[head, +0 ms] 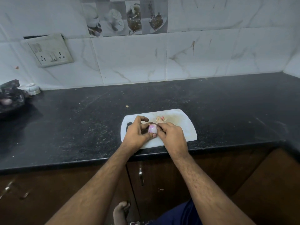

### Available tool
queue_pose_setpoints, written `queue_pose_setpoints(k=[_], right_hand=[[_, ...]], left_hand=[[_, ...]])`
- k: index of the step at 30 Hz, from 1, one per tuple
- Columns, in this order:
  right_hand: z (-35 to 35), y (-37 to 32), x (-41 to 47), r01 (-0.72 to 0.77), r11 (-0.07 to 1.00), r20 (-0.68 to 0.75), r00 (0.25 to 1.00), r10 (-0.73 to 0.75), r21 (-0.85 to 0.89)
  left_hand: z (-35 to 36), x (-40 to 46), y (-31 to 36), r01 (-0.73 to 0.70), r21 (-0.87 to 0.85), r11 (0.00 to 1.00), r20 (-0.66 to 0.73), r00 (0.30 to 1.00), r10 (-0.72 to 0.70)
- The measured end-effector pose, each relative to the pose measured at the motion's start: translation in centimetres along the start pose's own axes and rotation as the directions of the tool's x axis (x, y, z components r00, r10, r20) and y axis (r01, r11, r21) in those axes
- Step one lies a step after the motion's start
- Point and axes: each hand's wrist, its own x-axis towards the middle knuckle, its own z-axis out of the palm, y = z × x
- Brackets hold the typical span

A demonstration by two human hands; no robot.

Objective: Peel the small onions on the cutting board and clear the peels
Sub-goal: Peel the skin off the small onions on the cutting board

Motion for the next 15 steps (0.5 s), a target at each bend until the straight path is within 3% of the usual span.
queue_pose_setpoints(k=[15], right_hand=[[0.40, 0.03, 0.41, -0.196, 0.979, -0.054, 0.978, 0.199, 0.061]], left_hand=[[0.35, 0.27, 0.02, 0.010, 0.003, 1.000, -0.024, 1.000, -0.010]])
